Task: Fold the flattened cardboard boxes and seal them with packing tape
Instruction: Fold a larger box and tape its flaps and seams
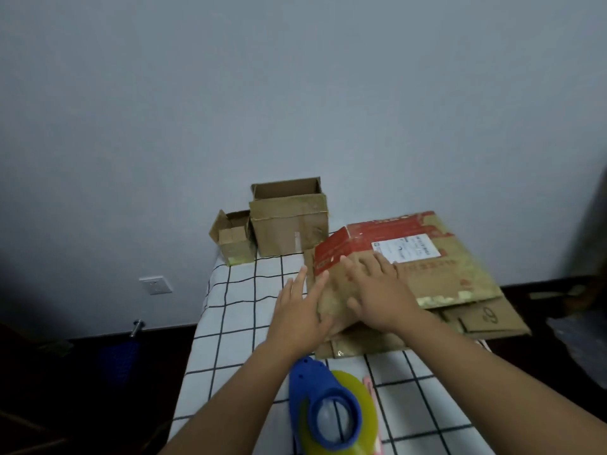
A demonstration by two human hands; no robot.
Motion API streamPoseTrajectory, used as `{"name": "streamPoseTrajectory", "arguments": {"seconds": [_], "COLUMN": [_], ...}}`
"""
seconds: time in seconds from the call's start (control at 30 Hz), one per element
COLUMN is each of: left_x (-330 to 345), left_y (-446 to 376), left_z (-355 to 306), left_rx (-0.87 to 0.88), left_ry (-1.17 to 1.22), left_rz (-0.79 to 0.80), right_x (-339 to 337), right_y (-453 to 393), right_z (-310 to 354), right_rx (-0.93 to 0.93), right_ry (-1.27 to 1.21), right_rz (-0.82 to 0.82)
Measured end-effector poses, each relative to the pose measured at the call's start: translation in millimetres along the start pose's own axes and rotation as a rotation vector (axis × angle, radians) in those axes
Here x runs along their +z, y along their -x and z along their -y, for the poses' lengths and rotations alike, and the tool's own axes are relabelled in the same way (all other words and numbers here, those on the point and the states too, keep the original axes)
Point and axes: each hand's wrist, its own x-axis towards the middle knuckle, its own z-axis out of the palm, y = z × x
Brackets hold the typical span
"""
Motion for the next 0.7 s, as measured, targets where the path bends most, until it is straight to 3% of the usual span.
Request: {"name": "streamPoseTrajectory", "arguments": {"seconds": [0.27,0.57,0.7], "left_x": [35,49,49], "left_y": [0,-8,-13], "left_z": [-49,-55,-53], "left_rx": [-0.120,-0.234,-0.266], "left_ry": [0.097,0.105,0.080], "left_rz": [0.191,0.181,0.200], "right_x": [-3,1,13], "right_y": [53,53,55], "right_z": [-85,-150,-154], "right_rx": [0.168,0.400,0.419], "right_ry": [-0.020,-0.106,-0.138], "right_rz": [0.052,0.023,0.017]}}
